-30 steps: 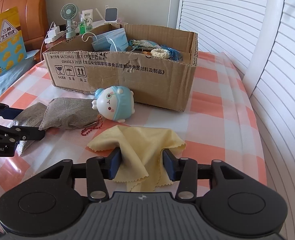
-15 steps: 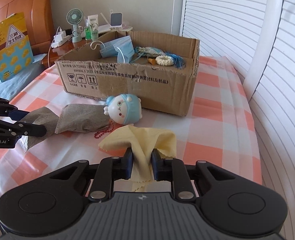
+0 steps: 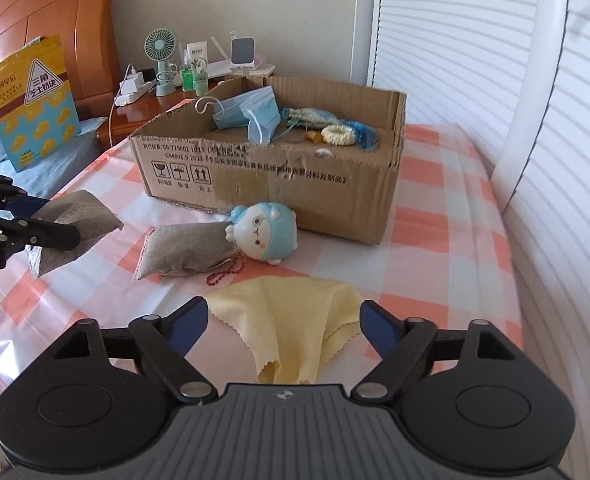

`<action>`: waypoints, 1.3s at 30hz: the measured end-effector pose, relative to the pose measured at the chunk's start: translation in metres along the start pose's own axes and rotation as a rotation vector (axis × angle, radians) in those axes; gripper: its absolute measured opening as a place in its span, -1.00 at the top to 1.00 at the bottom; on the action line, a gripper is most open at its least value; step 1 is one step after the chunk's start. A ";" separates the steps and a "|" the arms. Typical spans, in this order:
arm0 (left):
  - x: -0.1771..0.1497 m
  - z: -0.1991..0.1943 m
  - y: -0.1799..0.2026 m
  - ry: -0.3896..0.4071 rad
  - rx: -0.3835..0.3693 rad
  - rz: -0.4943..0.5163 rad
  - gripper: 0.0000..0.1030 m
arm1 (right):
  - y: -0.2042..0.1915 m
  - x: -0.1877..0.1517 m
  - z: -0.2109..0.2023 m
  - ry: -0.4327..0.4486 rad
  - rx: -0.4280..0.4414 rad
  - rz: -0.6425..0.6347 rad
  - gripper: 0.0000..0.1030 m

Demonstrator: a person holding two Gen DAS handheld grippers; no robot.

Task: Organize soft objects
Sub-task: 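Lift the yellow cloth with the right tool while the left tool holds the grey pouch, then carry the yellow cloth into the box and open the right tool while the left tool lowers the pouch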

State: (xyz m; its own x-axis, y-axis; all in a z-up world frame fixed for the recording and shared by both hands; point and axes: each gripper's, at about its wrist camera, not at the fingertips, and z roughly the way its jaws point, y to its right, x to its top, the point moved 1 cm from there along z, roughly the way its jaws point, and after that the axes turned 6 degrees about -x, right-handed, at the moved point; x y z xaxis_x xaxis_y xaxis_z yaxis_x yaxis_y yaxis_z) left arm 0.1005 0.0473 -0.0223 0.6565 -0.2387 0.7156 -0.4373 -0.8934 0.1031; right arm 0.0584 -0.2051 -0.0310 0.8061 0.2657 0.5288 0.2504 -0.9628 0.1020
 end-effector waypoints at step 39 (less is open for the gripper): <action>0.050 -0.011 0.010 0.053 -0.089 0.086 0.42 | -0.002 0.034 -0.037 0.080 -0.057 -0.081 0.82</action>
State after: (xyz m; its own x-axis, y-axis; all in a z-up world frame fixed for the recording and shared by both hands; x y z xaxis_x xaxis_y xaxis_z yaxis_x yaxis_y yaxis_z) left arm 0.1218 0.0312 0.0222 0.5820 -0.2900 0.7597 -0.5444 -0.8329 0.0991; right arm 0.0656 -0.1964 0.0177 0.7388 0.3397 0.5821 0.2801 -0.9403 0.1933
